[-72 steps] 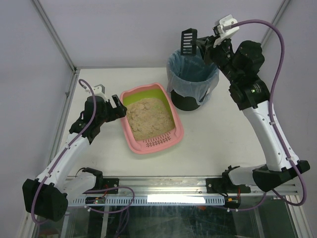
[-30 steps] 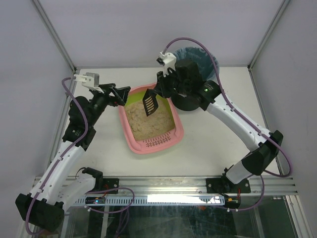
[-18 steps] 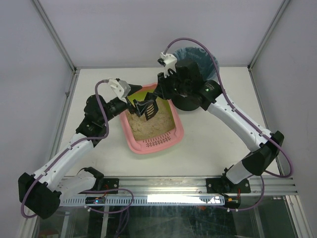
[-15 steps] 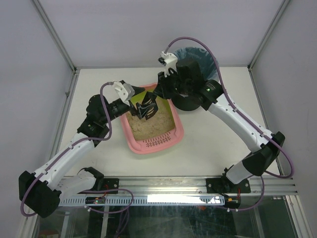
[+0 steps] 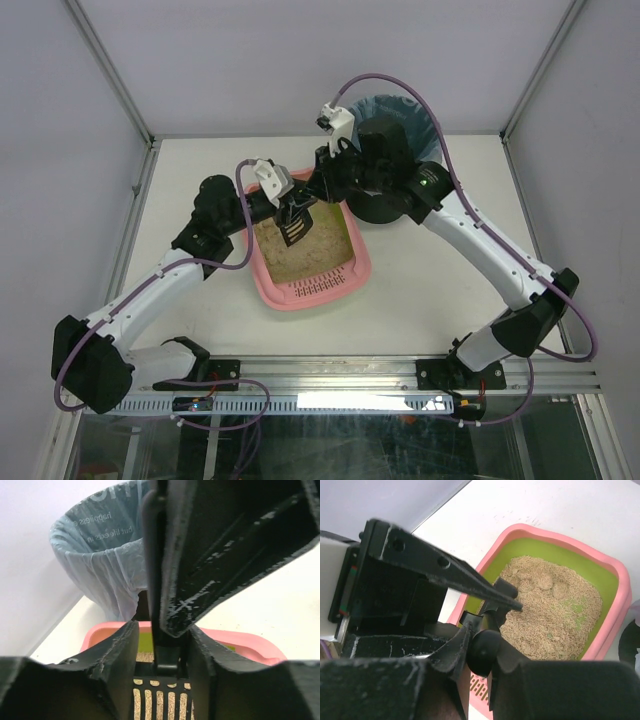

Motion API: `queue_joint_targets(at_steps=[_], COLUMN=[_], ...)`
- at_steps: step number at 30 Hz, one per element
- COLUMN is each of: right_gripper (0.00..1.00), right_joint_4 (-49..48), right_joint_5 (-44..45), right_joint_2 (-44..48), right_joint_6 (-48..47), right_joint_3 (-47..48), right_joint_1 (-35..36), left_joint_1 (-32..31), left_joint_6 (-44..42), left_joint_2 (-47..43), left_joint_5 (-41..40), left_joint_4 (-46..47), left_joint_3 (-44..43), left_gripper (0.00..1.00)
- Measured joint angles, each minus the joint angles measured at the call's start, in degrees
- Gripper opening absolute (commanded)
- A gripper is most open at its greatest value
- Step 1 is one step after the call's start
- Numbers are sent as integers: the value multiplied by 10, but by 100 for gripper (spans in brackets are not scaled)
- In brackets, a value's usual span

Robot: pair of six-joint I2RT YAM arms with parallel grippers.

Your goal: Clean the litter box

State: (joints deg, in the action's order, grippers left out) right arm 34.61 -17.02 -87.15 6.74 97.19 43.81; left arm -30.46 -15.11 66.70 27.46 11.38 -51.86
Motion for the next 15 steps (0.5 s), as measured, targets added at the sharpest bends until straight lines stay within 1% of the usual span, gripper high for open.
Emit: queue_joint_targets(at_steps=[1,3,5,9,12,13,14,15], right_gripper=[0,1,8,29,40,50,55,57], right_joint_4=[-4,-5,-4,-3,-2,-3,-4,-7], right_joint_5=[0,0,4,21,47,56,67,78], right_joint_2=[0,0,1,2,4,5,7,9], right_joint_6=[-2,-2,-3,-2,5,8,10,15], right_joint_3=[0,1,1,2,2,2,2,1], right_joint_1=[0,-1,-1,1,4,5,5,5], left_joint_1=[0,-4,-6,-6,-6,-6,-6,-6], left_joint_6=[-2,-5,-4,-3,-6,-7,-7,-7], left_joint_2=[2,5,7,7,7,8,8,8], left_joint_5=[3,11,12,11,11,11,11,12], left_joint_4=[0,0,1,2,0,0,0,0], left_joint_3=[-2,-4,-4,-4,-4,-4,-4,-4], left_gripper=[23,11,0,0,0,0,0,0])
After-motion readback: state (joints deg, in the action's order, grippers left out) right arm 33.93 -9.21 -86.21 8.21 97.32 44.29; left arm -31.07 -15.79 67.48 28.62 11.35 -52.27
